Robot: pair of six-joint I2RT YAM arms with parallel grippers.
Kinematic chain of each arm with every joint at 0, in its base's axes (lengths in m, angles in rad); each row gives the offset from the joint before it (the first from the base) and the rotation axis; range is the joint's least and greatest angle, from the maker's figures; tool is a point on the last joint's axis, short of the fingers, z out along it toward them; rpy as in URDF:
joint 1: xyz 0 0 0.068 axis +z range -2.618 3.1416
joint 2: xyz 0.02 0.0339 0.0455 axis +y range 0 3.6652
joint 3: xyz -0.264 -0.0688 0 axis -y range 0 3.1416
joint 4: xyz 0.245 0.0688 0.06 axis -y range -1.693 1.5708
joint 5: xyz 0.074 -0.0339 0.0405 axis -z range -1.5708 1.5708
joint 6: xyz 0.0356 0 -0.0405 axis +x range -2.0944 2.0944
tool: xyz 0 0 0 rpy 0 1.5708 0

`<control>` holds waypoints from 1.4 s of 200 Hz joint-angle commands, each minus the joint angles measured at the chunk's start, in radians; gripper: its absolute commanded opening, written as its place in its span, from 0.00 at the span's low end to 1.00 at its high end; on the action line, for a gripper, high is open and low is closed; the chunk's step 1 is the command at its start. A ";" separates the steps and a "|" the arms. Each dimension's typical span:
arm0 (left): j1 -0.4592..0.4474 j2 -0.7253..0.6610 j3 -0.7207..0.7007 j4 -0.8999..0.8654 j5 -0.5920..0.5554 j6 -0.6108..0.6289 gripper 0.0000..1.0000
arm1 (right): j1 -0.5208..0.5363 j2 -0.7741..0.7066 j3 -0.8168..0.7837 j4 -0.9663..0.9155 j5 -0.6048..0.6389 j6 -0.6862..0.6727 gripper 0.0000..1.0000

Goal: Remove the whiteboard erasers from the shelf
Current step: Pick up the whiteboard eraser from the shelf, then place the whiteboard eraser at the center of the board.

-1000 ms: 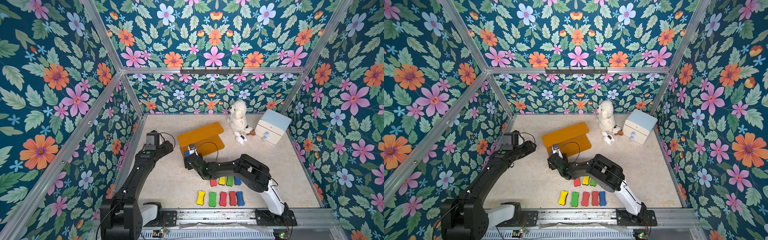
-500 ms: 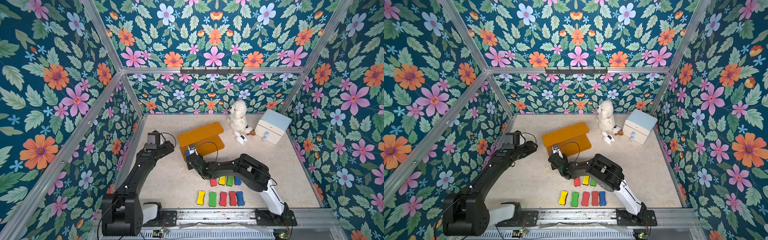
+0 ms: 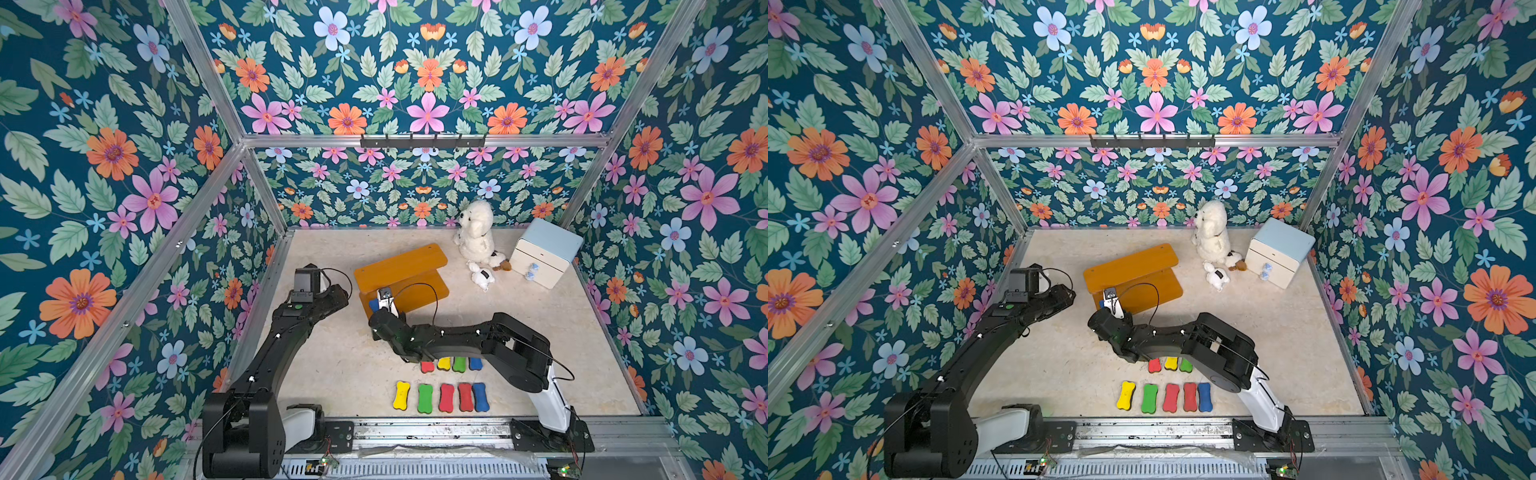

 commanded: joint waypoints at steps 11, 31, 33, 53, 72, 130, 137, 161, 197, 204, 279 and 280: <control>-0.001 -0.035 -0.013 0.019 0.007 0.003 0.54 | 0.070 -0.043 0.055 -0.337 0.127 0.278 0.26; -0.003 -0.054 -0.018 0.019 0.002 0.005 0.54 | 0.124 -0.066 0.070 -0.473 0.135 0.412 0.26; -0.003 -0.056 -0.018 0.019 0.001 0.005 0.54 | 0.130 -0.067 0.072 -0.486 0.135 0.423 0.26; -0.003 -0.073 -0.018 0.018 -0.005 0.007 0.54 | 0.179 -0.061 0.090 -0.610 0.122 0.560 0.26; -0.003 -0.088 -0.020 0.016 -0.012 0.011 0.54 | 0.203 -0.054 0.096 -0.703 0.097 0.667 0.26; -0.020 -0.097 -0.026 0.013 -0.024 0.013 0.54 | 0.221 -0.098 0.035 -0.735 0.044 0.786 0.26; -0.020 -0.097 -0.027 0.013 -0.025 0.013 0.54 | 0.222 -0.096 0.032 -0.732 0.035 0.791 0.26; -0.024 -0.099 -0.027 0.012 -0.029 0.015 0.54 | 0.222 -0.087 0.030 -0.733 0.019 0.807 0.27; -0.026 -0.092 -0.026 0.012 -0.025 0.016 0.54 | 0.222 -0.082 0.035 -0.778 0.017 0.836 0.30; -0.026 -0.092 -0.026 0.012 -0.025 0.016 0.54 | 0.221 -0.078 0.035 -0.787 0.016 0.840 0.30; -0.026 -0.097 -0.026 0.010 -0.031 0.017 0.54 | 0.210 -0.064 0.027 -0.831 0.004 0.866 0.32; -0.026 -0.098 -0.025 0.010 -0.031 0.017 0.54 | 0.210 -0.064 0.025 -0.831 0.004 0.866 0.32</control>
